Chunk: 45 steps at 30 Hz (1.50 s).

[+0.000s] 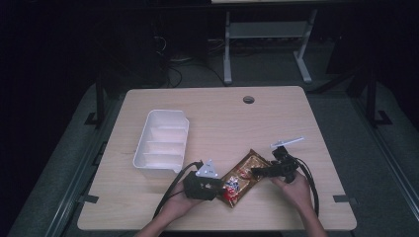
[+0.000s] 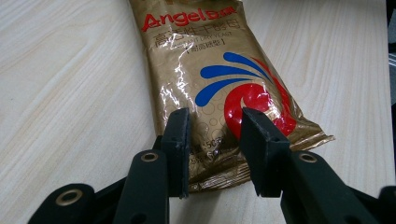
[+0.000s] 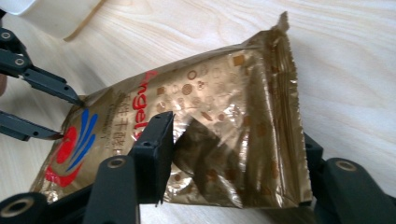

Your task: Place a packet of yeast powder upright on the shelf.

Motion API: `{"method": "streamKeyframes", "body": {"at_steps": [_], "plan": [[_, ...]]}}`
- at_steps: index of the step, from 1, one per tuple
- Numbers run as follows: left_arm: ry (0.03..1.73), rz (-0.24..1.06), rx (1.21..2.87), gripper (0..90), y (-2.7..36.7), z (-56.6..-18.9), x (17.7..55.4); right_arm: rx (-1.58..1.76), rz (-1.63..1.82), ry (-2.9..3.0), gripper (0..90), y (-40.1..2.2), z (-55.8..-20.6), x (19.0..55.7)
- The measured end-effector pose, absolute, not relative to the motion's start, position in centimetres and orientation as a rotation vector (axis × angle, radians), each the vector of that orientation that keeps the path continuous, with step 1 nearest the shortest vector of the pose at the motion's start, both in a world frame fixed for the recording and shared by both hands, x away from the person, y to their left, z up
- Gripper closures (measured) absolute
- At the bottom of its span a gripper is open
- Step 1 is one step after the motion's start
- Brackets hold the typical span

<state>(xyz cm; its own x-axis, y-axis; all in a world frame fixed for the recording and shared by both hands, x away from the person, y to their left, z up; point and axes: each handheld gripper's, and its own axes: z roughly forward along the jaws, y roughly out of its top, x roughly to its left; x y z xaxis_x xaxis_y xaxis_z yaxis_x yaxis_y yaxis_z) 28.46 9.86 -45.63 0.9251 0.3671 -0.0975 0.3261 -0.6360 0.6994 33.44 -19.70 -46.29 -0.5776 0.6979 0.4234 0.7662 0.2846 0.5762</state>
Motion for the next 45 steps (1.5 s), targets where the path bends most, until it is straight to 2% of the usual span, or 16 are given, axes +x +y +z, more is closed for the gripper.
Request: {"method": "streamKeyframes", "body": {"at_steps": [4,10,18,25,45], "plan": [[0.491,0.067,2.306,62.8,9.8,-45.7,28.5,-1.375,-1.186,-2.435,51.2,-19.5,-46.3,33.4],[0.493,0.069,2.302,62.8,9.8,-45.7,28.4,-1.386,-1.187,-2.424,54.2,-19.4,-46.4,33.4],[0.488,0.079,2.305,62.5,9.8,-45.7,28.4,-1.435,-1.205,-2.411,80.1,-19.9,-46.4,33.6],[0.468,0.105,2.307,58.3,9.9,-45.3,28.0,-1.407,-1.277,-2.349,88.4,-20.5,-45.5,33.7],[0.447,0.104,2.244,44.9,11.2,-44.6,26.9,-1.281,-1.455,-2.458,89.9,-20.7,-37.6,33.6]]}}
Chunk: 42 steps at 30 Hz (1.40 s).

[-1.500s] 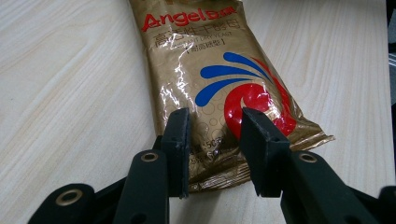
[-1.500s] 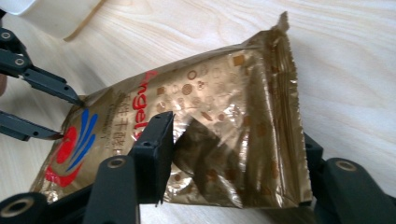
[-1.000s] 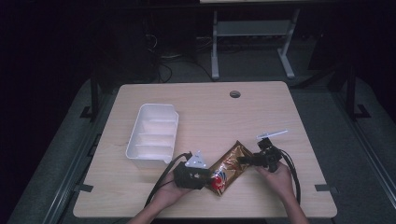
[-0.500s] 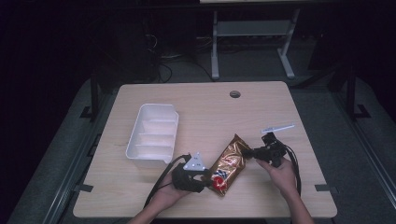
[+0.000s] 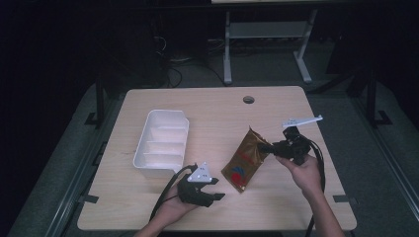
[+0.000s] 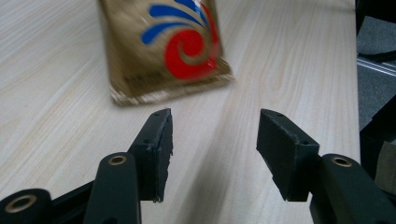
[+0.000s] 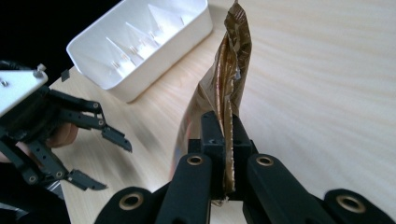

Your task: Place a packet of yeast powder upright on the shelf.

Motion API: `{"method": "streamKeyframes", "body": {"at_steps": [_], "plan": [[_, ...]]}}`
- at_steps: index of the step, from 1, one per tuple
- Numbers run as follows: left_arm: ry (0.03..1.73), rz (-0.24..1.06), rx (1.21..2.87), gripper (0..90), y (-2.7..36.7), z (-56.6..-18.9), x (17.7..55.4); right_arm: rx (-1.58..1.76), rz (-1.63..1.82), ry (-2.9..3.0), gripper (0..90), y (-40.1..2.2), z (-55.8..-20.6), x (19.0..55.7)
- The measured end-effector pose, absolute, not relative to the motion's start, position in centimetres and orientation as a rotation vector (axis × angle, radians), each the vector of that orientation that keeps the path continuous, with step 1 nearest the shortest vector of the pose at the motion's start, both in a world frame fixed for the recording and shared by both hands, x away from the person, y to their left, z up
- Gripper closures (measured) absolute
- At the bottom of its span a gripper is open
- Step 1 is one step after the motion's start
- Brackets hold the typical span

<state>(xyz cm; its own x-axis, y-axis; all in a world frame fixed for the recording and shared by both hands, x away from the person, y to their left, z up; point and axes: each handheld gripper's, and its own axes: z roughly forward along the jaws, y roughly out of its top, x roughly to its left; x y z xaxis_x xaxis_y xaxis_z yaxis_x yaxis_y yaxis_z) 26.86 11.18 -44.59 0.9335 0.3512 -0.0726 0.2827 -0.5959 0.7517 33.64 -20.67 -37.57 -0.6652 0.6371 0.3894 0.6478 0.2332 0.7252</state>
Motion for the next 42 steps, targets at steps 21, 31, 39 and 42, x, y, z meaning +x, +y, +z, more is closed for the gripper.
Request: {"method": "streamKeyframes", "body": {"at_steps": [21,31,39,42], "plan": [[0.454,0.088,2.209,34.8,12.0,-44.3,25.9,-1.115,-1.496,-2.581,89.8,-19.3,-32.7,36.6],[0.449,0.084,2.202,30.4,12.4,-44.3,25.7,-1.06,-1.484,-2.614,89.8,-18.1,-31.6,38.6],[0.44,0.076,2.206,28.4,12.7,-44.4,25.3,-1.009,-1.471,-2.635,89.8,-16.8,-30.9,40.2],[0.437,0.073,2.207,27.7,12.8,-44.5,25.2,-1.002,-1.461,-2.641,89.7,-16.5,-30.7,40.5]]}}
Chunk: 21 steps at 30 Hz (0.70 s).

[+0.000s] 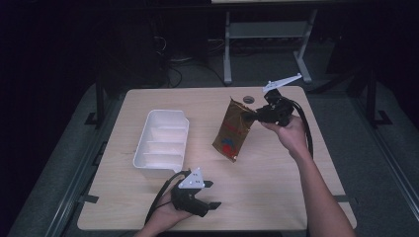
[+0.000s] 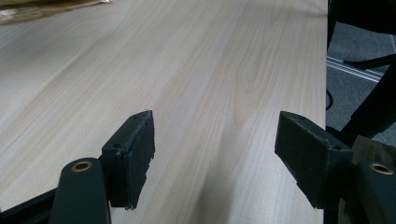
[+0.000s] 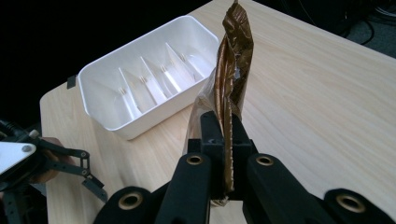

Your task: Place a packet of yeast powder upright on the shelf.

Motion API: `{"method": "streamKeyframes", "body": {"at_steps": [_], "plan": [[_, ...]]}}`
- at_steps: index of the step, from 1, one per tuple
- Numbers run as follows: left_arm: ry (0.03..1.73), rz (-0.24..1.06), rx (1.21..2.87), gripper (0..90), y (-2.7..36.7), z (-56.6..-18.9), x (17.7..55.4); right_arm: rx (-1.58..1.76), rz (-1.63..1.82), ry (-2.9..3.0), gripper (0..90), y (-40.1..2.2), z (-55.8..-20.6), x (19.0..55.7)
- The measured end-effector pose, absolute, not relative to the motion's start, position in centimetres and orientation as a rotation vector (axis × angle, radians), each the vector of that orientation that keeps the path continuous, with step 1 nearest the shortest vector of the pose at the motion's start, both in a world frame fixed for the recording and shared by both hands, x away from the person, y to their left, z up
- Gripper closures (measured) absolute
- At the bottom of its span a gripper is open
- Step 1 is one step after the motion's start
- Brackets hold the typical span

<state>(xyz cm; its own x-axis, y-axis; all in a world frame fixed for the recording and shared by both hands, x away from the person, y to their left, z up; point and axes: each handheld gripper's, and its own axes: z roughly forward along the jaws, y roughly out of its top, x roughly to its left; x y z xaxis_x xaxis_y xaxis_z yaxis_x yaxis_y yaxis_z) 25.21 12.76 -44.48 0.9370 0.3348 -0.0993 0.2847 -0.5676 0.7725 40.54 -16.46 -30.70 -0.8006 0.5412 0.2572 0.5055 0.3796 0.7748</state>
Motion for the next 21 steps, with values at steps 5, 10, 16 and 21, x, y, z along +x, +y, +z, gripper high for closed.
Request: {"method": "streamKeyframes", "body": {"at_steps": [5,10,16,21], "plan": [[0.438,0.075,2.204,26.9,12.9,-44.4,25.2,0.951,1.429,2.589,89.7,-15.6,-30.0,41.4],[0.435,0.073,2.205,26.8,12.9,-44.4,25.1,0.929,1.431,2.587,89.7,-15.0,-29.5,41.8],[0.439,0.074,2.201,26.3,13.0,-44.4,25.2,0.903,1.431,2.597,89.7,-14.1,-28.7,42.4],[0.444,0.074,2.203,26.2,13.1,-44.6,25.3,0.874,1.436,2.601,89.7,-13.3,-28.0,42.8]]}}
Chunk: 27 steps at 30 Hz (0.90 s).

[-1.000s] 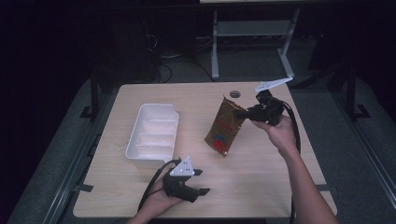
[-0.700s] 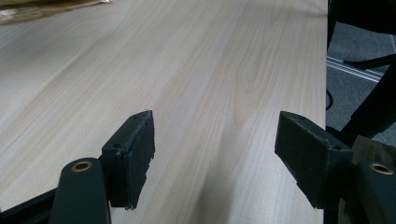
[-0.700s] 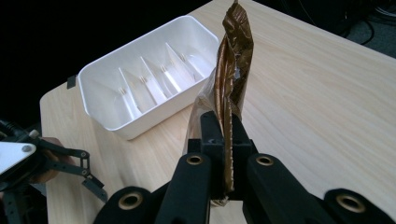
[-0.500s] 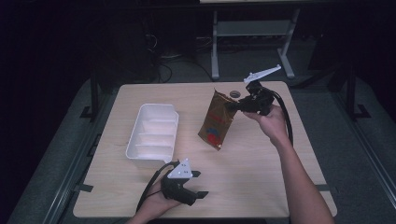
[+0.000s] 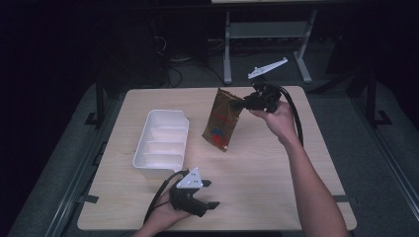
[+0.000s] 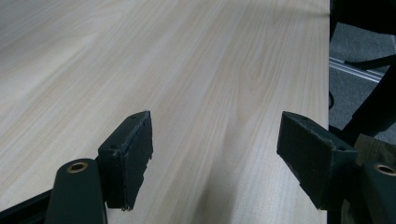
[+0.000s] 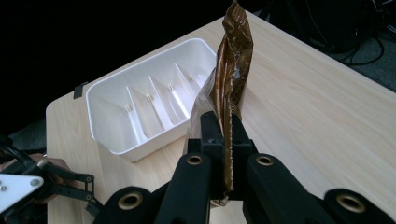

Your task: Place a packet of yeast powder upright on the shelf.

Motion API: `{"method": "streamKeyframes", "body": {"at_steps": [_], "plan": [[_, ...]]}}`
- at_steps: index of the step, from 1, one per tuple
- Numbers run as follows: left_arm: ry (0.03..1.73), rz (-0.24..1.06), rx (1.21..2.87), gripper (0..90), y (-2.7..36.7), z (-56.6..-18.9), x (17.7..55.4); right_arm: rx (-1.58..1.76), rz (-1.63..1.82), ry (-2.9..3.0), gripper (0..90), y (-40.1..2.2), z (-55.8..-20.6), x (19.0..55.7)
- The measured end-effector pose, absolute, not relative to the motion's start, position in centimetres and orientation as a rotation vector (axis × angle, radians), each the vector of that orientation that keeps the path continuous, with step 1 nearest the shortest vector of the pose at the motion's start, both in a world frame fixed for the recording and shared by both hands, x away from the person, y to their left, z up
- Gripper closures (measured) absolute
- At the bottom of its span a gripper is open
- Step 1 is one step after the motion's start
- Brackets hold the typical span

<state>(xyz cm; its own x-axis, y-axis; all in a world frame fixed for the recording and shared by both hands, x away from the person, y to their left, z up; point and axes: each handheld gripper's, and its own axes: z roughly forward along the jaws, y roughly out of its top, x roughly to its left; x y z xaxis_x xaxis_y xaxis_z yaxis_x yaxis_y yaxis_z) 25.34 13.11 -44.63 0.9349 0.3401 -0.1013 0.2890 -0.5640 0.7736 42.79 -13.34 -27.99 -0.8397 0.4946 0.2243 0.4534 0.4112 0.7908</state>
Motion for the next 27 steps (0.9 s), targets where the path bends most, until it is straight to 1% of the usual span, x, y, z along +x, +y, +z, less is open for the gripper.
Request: {"method": "streamKeyframes", "body": {"at_steps": [15,27], "plan": [[0.432,0.075,2.214,24.7,13.0,-44.8,25.3,0.798,1.468,2.61,89.7,-10.9,-26.2,43.6],[0.434,0.077,2.208,24.0,13.2,-44.7,25.4,0.745,1.471,2.641,89.7,-7.6,-25.7,44.8]]}}
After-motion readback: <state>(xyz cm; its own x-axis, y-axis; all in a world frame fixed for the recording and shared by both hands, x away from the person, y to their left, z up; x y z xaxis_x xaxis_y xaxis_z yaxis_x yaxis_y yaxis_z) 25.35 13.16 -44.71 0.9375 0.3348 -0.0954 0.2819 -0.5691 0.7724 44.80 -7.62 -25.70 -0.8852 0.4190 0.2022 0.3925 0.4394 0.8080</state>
